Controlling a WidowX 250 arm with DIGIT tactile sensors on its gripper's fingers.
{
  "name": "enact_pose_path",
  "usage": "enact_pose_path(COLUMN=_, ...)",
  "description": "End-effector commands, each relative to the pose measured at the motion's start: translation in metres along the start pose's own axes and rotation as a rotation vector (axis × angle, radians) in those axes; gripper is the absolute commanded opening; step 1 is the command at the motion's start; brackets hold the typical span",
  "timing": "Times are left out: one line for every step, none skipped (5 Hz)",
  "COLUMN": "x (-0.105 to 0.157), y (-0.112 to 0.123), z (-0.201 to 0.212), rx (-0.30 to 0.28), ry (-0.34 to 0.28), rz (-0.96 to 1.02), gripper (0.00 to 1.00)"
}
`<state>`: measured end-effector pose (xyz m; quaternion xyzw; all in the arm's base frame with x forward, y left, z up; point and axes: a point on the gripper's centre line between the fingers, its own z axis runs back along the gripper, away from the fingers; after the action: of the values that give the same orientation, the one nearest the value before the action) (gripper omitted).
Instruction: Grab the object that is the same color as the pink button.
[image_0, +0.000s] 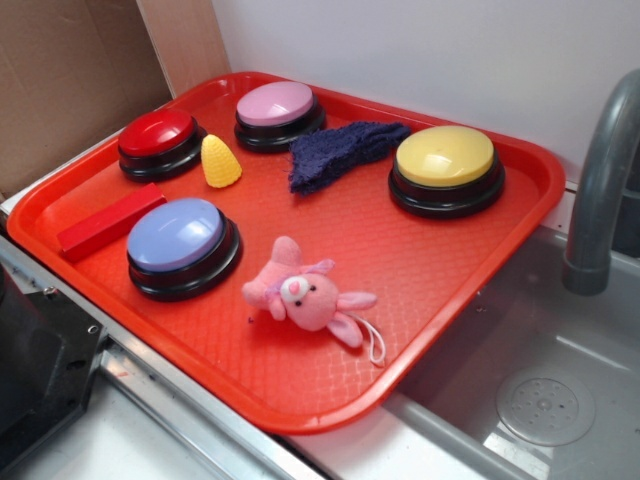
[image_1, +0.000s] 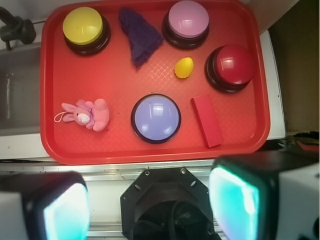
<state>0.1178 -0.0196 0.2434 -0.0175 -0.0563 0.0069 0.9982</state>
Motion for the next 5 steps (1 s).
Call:
enact_pose_path(x=0.0, y=0.0, z=0.0, rx=0.0, ry=0.0, rz=0.0, gripper=1.0)
enact_pose_path(x=0.021, y=-0.048, z=-0.017, rx=0.044, ry=-0.052, rz=-0.256, gripper=1.0)
enact_pose_path(x=0.037, y=-0.068, z=-0.05, rx=0.069, ry=0.006, rz=-0.514, gripper=1.0)
enact_pose_path(x=0.025, y=-0.074, z=-0.082, rx=0.044, ry=0.052, rz=-0.764, gripper=1.0)
enact_pose_path(x=0.022, y=-0.069, z=-0.117, rx=0.078, ry=0.109, rz=-1.021, gripper=1.0)
